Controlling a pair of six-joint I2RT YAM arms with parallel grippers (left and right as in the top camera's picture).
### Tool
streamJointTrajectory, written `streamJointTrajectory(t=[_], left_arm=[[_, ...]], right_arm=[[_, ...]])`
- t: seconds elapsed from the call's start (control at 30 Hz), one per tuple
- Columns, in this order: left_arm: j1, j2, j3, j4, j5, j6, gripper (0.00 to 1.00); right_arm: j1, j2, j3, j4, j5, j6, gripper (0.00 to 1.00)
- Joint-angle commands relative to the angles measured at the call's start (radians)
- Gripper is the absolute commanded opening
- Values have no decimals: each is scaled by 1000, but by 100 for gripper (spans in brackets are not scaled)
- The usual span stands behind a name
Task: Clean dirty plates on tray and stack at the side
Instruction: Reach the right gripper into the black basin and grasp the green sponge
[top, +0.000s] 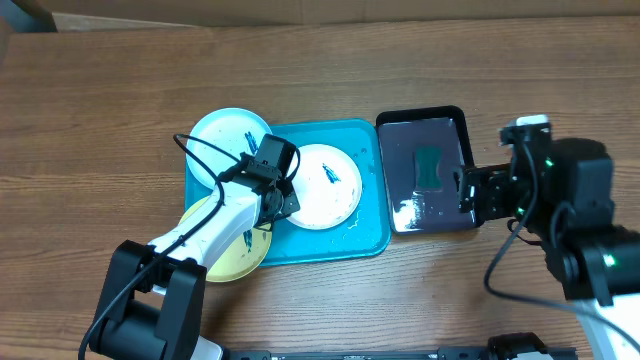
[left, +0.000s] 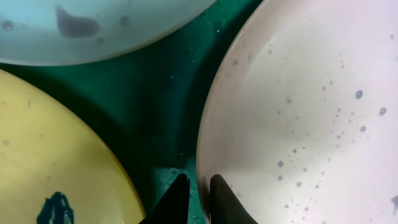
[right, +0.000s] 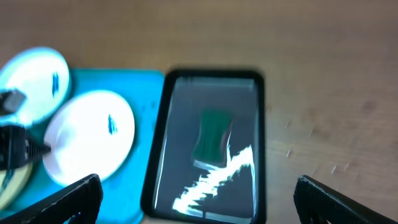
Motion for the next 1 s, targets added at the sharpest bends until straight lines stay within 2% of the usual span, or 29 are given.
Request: streamJointTrajectory(t=[0.0,0.2,0.33,0.43,0.53,0.7,0.83,0.97], left_arm=[[0,8,-15,13,-20,-30,13],[0,8,-15,15,-16,-30,9],[0,8,-15,17,0,-22,5],[0,8,-15,29,43,16,4],[0,8,-15,38,62,35,4],[1,8,-15,46,60,35,7],[1,8,-15,74,59,35,19],[1,8,-13,93,61,50,22]], right_arm=[[-3,52,22,-2,-29,3,100],[-3,147,22,-6,-82,4,100],[-2,219,23,4,-82,4,84],[-2,267,35,-1,-81,13,78],[-2,323,75,-28,-81,57,76],[0,404,102,-35,-75,61,74],[0,482,101,-22,-26,84,72],[0,570,101,11,-5,84,72]])
